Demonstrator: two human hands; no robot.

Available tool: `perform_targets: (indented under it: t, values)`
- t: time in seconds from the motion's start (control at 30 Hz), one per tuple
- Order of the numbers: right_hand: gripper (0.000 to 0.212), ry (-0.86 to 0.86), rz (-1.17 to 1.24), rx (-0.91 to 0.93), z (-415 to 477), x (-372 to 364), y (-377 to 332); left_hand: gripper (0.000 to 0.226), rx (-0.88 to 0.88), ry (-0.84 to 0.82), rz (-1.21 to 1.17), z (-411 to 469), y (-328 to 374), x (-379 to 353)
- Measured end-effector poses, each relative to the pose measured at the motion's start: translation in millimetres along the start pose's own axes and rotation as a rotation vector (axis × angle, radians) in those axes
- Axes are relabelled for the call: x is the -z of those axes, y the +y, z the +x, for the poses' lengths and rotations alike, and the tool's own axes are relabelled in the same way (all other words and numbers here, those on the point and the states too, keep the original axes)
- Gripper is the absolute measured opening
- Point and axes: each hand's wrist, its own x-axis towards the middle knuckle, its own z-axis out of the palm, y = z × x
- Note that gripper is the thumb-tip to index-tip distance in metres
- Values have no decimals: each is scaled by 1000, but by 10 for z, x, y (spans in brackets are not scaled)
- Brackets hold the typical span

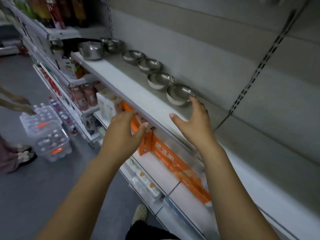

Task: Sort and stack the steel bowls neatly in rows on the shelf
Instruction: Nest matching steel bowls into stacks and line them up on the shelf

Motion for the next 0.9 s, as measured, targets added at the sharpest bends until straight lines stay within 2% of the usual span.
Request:
perform_targets:
  t: [0.17, 0.33, 0.57, 0.9]
  values:
    - [117, -20, -160, -125, 710, -177, -81, 60, 1, -41, -51, 703, -93, -174]
    - [135, -87, -171, -254, 1193, -261, -74, 61, 34, -73, -138, 1421, -198, -281]
    - [135, -92, -132, -292, 1443, -370, 86, 59, 25, -115, -180, 2141, -359, -528]
    - [122, 158, 98, -258, 1554, -243, 121, 37, 104, -247, -425, 2765, -550, -687]
